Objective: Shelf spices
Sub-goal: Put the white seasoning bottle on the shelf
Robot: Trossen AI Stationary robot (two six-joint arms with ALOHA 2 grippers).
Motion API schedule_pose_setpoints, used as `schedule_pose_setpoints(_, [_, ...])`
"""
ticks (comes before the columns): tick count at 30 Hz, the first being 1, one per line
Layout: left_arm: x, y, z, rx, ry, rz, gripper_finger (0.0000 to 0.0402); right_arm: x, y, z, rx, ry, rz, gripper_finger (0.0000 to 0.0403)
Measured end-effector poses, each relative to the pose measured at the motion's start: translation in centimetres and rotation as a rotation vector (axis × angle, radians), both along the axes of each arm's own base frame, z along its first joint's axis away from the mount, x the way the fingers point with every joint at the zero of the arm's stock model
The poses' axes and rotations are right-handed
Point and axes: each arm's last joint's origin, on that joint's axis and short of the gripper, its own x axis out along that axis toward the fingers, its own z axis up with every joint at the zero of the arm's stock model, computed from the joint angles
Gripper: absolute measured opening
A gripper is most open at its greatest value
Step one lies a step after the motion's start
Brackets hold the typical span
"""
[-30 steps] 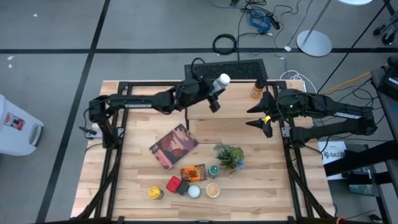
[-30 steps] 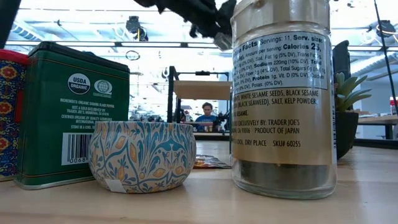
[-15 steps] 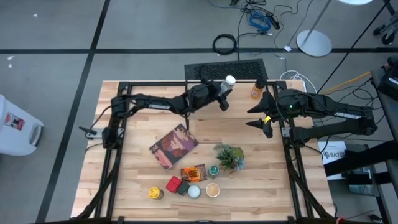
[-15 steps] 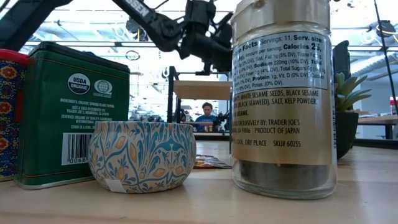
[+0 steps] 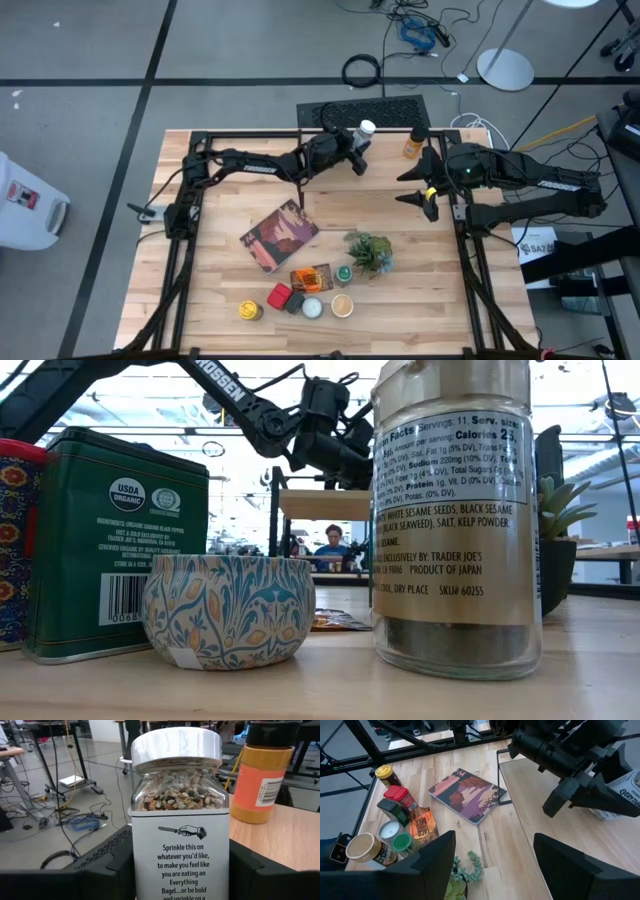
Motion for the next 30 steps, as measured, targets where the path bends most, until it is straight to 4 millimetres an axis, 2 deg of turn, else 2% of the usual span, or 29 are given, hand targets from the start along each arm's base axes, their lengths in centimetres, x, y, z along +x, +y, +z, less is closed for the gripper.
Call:
schedule_pose_setpoints(24, [-0.1, -0.3, -0.7, -0.104, 0.044, 0.014, 0.021, 0.0, 0.0, 0.0, 0.003, 0.0, -0.002, 0.0258])
schedule_pose_setpoints(30, [0.0, -1.0, -1.8, -0.139, 0.11, 0.009, 0.021, 0.0, 0.0, 0.0, 0.003, -0.001, -0.002, 0.0258])
